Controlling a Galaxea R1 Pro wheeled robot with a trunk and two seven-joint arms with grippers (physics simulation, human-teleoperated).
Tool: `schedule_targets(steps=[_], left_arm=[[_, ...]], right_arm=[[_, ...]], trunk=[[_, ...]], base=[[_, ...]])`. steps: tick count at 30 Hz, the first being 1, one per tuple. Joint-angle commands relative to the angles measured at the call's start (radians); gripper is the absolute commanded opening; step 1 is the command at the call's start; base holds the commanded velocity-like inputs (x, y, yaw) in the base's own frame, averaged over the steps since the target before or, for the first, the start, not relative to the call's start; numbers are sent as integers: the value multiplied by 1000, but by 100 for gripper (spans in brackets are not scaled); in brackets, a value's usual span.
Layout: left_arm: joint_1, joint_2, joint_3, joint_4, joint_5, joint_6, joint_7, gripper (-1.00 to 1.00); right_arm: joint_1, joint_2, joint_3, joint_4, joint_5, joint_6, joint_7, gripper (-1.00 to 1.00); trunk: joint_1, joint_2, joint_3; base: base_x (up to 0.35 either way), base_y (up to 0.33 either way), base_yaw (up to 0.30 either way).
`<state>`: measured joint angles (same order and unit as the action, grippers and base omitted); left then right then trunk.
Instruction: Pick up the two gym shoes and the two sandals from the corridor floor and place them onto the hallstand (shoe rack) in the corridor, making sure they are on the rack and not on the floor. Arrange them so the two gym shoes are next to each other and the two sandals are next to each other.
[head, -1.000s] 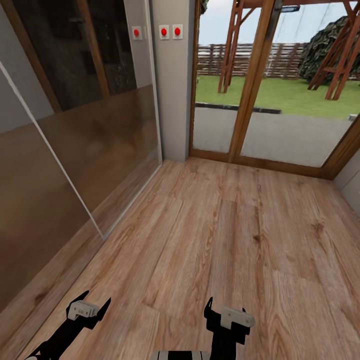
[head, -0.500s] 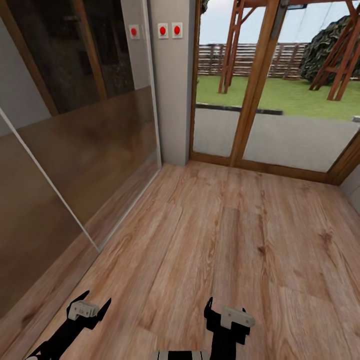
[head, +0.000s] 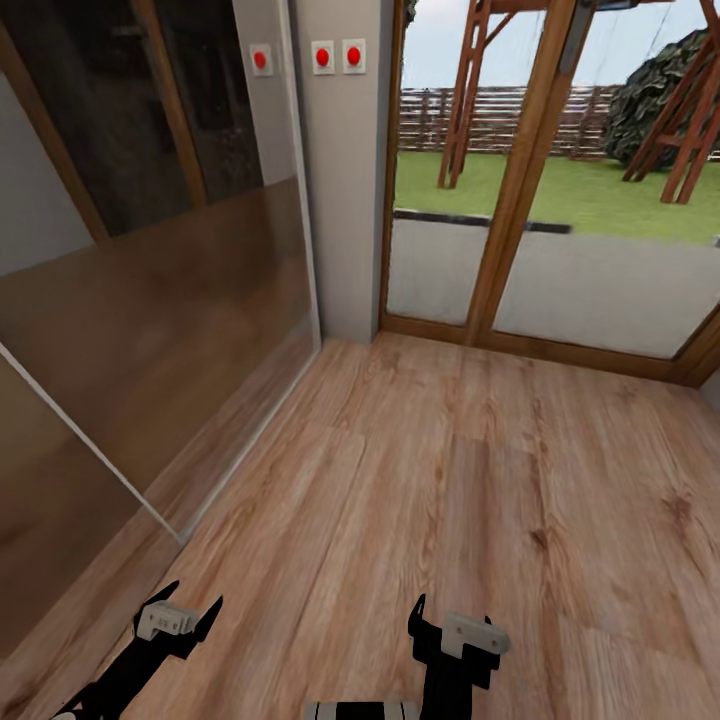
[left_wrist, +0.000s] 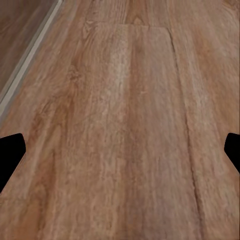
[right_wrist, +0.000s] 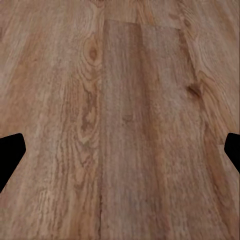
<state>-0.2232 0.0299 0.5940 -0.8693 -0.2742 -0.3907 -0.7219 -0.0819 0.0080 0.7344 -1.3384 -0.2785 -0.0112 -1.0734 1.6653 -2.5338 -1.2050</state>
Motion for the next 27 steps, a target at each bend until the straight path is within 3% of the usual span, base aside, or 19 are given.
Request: schedule_targets(steps=[1,11,21,27], left_arm=[[-1,-1,3,-1,-9,-5,-4,100],[-1,-1,0,-1,-10,-5,-3,100],[-1,-1,1,-1,-9,-5,-3,100],[-1,0,5,-1,-6,-5,-4,100]], right_arm=[[-1,0,2,-1,-5,-1,-5,100],[-1,0,2,-1,-5,-1,-5,100],[-1,0,2,-1,-5,-1,-5,100],[-1,0,2,-1,-5,-1,-5,100]], trunk=[[0,0,-1],[0,0,-1],[0,0,-1],[0,0,-1]], base=[[325,0,0],[322,-36,0],[288,-148,0],[94,-63,-149]])
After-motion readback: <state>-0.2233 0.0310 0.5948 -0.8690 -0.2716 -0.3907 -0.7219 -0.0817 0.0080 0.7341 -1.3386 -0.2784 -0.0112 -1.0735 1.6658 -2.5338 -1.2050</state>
